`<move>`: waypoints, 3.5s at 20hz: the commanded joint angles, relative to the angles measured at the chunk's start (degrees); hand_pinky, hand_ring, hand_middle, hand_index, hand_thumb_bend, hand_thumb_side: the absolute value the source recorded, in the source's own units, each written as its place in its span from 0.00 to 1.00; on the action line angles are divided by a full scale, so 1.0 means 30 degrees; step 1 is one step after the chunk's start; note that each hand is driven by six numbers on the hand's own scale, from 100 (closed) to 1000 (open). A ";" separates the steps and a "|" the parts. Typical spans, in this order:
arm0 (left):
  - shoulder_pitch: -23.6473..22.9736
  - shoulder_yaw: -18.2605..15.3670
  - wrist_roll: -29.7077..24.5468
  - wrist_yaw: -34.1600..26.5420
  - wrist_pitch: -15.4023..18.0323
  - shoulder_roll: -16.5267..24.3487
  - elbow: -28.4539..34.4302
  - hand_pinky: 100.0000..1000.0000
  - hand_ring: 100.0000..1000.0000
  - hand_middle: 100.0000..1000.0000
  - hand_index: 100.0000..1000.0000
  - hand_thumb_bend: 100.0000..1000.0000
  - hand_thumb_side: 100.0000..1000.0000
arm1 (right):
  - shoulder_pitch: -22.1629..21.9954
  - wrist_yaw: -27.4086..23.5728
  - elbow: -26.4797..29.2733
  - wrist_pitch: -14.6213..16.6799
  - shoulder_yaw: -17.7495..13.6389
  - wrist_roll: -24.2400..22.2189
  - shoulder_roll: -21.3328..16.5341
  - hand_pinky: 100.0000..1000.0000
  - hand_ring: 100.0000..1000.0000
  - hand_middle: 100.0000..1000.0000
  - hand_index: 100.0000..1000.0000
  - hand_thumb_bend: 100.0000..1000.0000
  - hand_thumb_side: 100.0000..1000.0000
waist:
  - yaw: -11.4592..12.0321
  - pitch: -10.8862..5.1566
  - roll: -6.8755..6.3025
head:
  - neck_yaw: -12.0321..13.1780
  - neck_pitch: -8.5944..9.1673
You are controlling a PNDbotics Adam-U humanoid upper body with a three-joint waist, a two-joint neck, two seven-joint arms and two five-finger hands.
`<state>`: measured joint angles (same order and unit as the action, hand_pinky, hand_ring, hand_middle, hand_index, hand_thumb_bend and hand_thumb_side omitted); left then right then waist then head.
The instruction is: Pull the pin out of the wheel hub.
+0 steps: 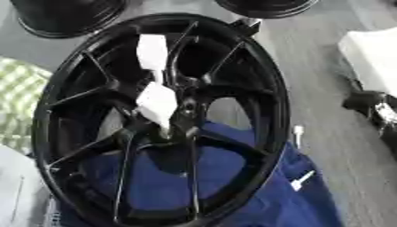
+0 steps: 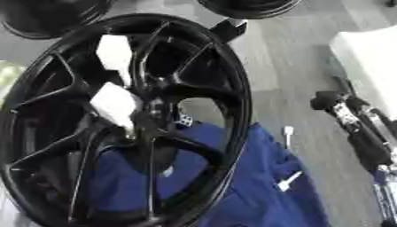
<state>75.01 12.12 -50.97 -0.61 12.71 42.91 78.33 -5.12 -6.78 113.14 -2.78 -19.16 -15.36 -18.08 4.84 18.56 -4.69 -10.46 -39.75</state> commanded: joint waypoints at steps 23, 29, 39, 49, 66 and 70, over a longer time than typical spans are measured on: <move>0.1033 0.5111 -0.0332 0.2862 0.0654 -0.0721 0.0775 0.80 0.77 0.72 0.84 0.44 0.47 | -0.0046 -0.0010 0.0421 -0.0030 -0.0006 -0.0062 -0.0492 1.00 0.79 0.67 0.75 0.00 0.68 | -0.0058 -0.0676 0.0038 | 0.0120 0.0194; 0.1504 0.6168 -0.0332 0.3109 0.0371 -0.1630 -0.0104 0.81 0.78 0.74 0.86 0.48 0.48 | -0.0037 0.0019 0.0357 -0.0085 -0.0006 -0.0067 -0.0475 1.00 0.79 0.67 0.75 0.00 0.69 | -0.0090 -0.0684 -0.0021 | 0.0198 0.0155; 0.2179 0.6473 -0.0332 0.3690 -0.0576 -0.3194 -0.1605 0.80 0.78 0.74 0.86 0.49 0.47 | 0.0012 0.0006 0.0261 -0.0155 0.0035 -0.0116 -0.0408 1.00 0.79 0.67 0.75 0.00 0.69 | -0.0186 -0.0727 -0.0001 | 0.0318 0.0120; 0.2380 0.7003 -0.0332 0.4851 -0.0517 -0.4177 -0.2872 0.80 0.79 0.74 0.86 0.52 0.48 | 0.0102 0.0074 0.0169 -0.0157 0.0040 -0.0097 -0.0390 1.00 0.79 0.67 0.75 0.00 0.70 | -0.0273 -0.0683 -0.0022 | 0.0386 0.0101; 0.2305 0.7025 -0.0332 0.7068 0.0112 -0.4790 -0.3880 0.81 0.81 0.80 0.87 0.56 0.40 | 0.0228 0.0237 0.0047 -0.0266 0.0093 -0.0204 -0.0198 1.00 0.79 0.67 0.75 0.00 0.71 | -0.0431 -0.0527 -0.0065 | 0.0620 0.0416; 0.2320 0.6834 -0.0332 0.7477 0.0372 -0.5076 -0.4360 0.81 0.81 0.82 0.88 0.58 0.38 | 0.0258 0.0311 -0.0016 -0.0297 0.0087 -0.0234 -0.0111 1.00 0.79 0.67 0.75 0.00 0.72 | -0.0496 -0.0489 -0.0087 | 0.0764 0.0441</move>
<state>80.65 33.66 -51.18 21.25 12.58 27.10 65.32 -4.57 -6.15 112.60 -3.58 -18.69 -16.11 -17.89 3.44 18.34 -5.19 -8.43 -39.15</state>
